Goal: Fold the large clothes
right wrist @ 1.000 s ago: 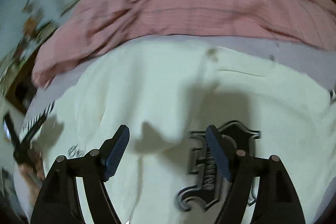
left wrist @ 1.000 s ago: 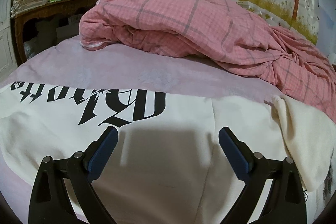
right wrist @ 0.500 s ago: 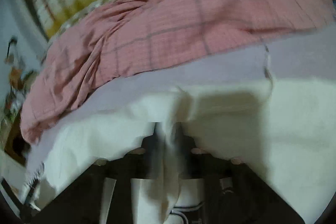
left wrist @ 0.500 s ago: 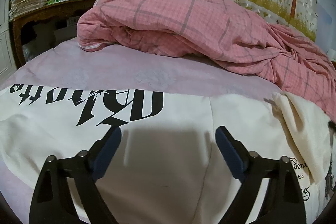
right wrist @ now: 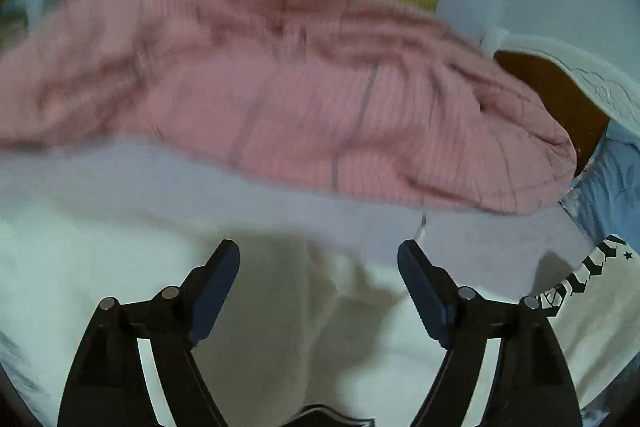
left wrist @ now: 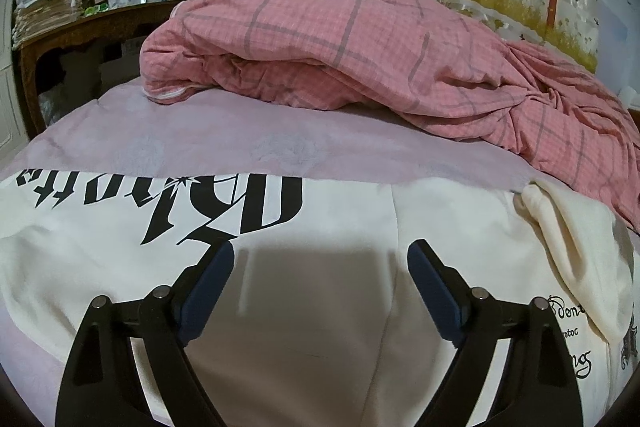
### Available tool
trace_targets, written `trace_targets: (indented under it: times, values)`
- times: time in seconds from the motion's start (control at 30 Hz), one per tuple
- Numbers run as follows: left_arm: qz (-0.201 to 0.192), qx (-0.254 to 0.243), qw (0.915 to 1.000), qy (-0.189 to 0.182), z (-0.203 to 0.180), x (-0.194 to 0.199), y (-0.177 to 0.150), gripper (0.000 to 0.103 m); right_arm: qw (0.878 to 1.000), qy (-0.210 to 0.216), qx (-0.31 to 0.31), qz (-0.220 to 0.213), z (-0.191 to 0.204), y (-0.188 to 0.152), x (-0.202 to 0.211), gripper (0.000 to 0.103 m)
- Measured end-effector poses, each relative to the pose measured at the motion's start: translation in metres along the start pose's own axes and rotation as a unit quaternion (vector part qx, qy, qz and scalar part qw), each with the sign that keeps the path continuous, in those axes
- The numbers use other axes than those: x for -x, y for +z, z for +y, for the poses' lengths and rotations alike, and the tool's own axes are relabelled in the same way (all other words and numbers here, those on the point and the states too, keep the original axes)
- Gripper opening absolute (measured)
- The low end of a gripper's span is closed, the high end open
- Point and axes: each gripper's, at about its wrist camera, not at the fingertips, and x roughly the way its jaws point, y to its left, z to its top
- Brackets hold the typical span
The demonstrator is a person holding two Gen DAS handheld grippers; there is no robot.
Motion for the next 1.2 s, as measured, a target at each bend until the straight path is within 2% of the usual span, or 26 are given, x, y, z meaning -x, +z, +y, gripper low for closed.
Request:
trace_targets:
  times: [0.03, 0.1, 0.17, 0.23, 0.33, 0.37, 0.43, 0.5, 0.53, 0.63, 0.7, 0.77, 0.83, 0.9, 0.93, 1.0, 1.07, 1.1, 1.2]
  values:
    - [-0.001, -0.003, 1.0, 0.0, -0.001, 0.001, 0.0, 0.088, 0.999, 0.031, -0.015, -0.001, 0.002, 0.006, 0.011, 0.083]
    - [-0.005, -0.01, 0.9999, -0.001, -0.004, 0.002, 0.0, 0.088, 0.993, 0.116, -0.03, 0.024, 0.013, 0.015, 0.023, 0.084]
    - [-0.008, -0.015, 0.9999, -0.001, -0.006, 0.004, 0.0, 0.088, 0.981, 0.172, -0.031, 0.084, 0.036, 0.014, 0.016, 0.084]
    - [-0.008, -0.018, 0.9998, -0.004, -0.007, 0.004, 0.001, 0.088, 0.973, 0.184, -0.042, 0.13, 0.052, 0.004, 0.002, 0.085]
    - [-0.008, -0.019, 0.9998, -0.004, -0.007, 0.004, 0.002, 0.088, 0.975, 0.124, -0.022, 0.18, 0.075, -0.018, -0.028, 0.085]
    - [-0.007, -0.017, 0.9998, -0.005, -0.006, 0.004, 0.002, 0.088, 0.973, 0.109, -0.019, 0.204, 0.08, -0.029, -0.044, 0.085]
    - [-0.001, -0.015, 0.9999, -0.006, -0.005, 0.002, 0.002, 0.088, 0.96, 0.111, -0.008, 0.258, 0.087, -0.052, -0.068, 0.085]
    - [-0.001, -0.014, 0.9999, -0.004, -0.005, 0.002, 0.002, 0.087, 0.97, 0.096, 0.035, 0.223, 0.096, -0.061, -0.066, 0.089]
    - [-0.003, -0.015, 0.9999, -0.005, -0.005, 0.003, 0.002, 0.087, 0.969, 0.097, 0.044, 0.222, 0.097, -0.063, -0.063, 0.09]
    - [-0.01, -0.027, 0.9996, -0.002, -0.01, 0.006, 0.001, 0.087, 0.96, 0.119, 0.017, 0.252, 0.083, -0.06, -0.054, 0.09]
    - [-0.017, -0.037, 0.9992, -0.002, -0.014, 0.009, 0.001, 0.087, 0.961, 0.137, -0.006, 0.241, 0.069, -0.057, -0.036, 0.09]
    - [-0.026, -0.046, 0.9986, -0.001, -0.016, 0.012, 0.002, 0.087, 0.966, 0.136, -0.018, 0.221, 0.055, -0.057, -0.015, 0.09]
    - [-0.04, -0.063, 0.9971, 0.014, -0.02, 0.016, 0.002, 0.087, 0.963, 0.141, -0.026, 0.228, 0.046, -0.067, -0.006, 0.09]
    - [-0.05, -0.072, 0.9958, 0.025, -0.022, 0.018, 0.003, 0.087, 0.954, 0.159, -0.019, 0.254, 0.043, -0.09, -0.009, 0.088]
    - [-0.05, -0.072, 0.9959, 0.02, -0.022, 0.018, 0.003, 0.087, 0.953, 0.154, -0.009, 0.26, 0.044, -0.105, -0.009, 0.087]
    - [-0.042, -0.069, 0.9966, 0.013, -0.021, 0.016, 0.004, 0.087, 0.965, 0.138, 0.022, 0.222, 0.05, -0.117, 0.001, 0.087]
    - [-0.041, -0.062, 0.9971, 0.016, -0.018, 0.015, 0.005, 0.087, 0.964, 0.138, 0.017, 0.226, 0.051, -0.122, 0.01, 0.087]
    - [-0.043, -0.059, 0.9972, 0.014, -0.017, 0.016, 0.005, 0.087, 0.96, 0.154, 0.011, 0.234, 0.049, -0.123, 0.012, 0.087]
    - [-0.048, -0.056, 0.9973, 0.008, -0.017, 0.018, 0.006, 0.087, 0.954, 0.186, -0.009, 0.234, 0.039, -0.105, 0.019, 0.072]
